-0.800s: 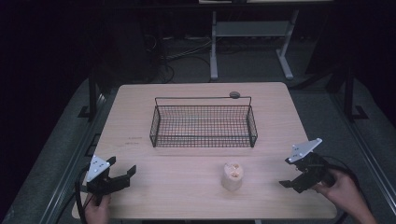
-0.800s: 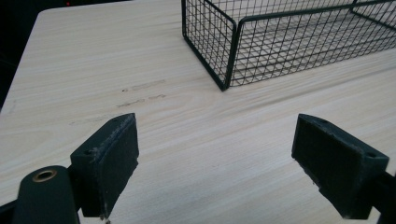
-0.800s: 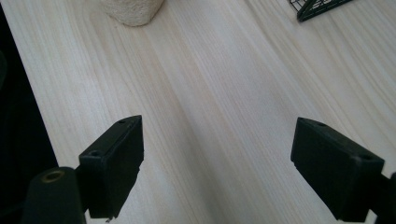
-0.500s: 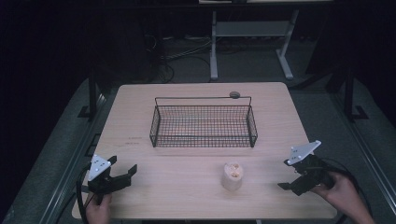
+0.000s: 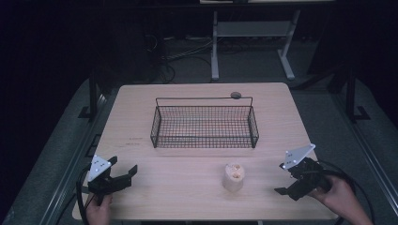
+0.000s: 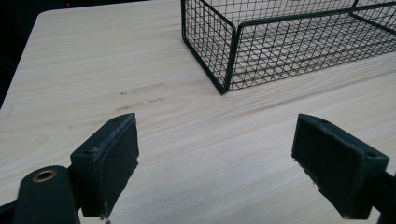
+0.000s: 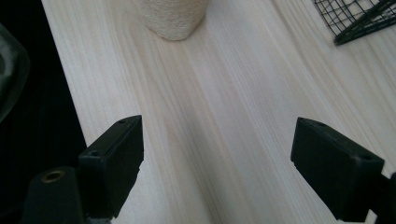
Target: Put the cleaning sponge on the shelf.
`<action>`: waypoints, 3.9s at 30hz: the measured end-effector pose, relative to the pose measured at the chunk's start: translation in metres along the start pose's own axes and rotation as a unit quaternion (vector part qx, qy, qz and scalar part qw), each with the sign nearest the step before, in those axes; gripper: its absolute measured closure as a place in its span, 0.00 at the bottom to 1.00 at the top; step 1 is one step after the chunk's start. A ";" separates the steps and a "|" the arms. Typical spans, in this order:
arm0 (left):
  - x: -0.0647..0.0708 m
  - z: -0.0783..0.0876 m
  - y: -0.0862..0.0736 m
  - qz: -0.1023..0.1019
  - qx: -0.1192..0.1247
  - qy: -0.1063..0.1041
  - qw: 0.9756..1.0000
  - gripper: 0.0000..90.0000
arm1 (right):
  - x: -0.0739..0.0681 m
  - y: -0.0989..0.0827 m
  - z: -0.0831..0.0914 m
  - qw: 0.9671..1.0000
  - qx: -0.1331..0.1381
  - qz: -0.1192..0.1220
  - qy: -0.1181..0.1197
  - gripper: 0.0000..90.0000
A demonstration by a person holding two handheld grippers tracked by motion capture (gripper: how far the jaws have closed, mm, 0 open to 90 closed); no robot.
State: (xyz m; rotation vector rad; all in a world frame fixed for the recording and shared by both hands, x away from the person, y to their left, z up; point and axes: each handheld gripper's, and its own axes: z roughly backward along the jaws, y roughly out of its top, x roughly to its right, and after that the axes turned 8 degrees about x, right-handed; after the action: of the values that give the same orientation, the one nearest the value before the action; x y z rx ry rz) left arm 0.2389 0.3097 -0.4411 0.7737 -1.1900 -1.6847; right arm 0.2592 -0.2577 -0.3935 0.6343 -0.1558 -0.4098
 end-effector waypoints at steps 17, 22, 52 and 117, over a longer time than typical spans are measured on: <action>0.001 0.004 0.000 -0.007 0.002 0.001 1.000 0.15 | -0.012 0.028 -0.010 0.999 -0.008 0.035 0.017 0.17; 0.002 0.003 0.000 -0.005 0.000 -0.002 1.000 0.15 | -0.015 0.037 -0.014 0.999 -0.011 0.045 0.021 0.17; -0.004 0.007 0.001 -0.002 0.010 0.007 1.000 0.15 | -0.024 0.083 -0.041 0.995 -0.035 0.078 0.050 0.17; -0.005 0.007 0.001 0.005 0.012 0.005 1.000 0.15 | -0.011 0.133 -0.065 0.990 -0.068 0.090 0.083 0.32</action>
State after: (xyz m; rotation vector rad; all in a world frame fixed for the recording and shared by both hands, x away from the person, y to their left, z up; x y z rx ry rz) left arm 0.2348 0.3169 -0.4376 0.7875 -1.2077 -1.6598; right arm 0.3094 -0.1204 -0.3652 0.5129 -0.0257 -0.1914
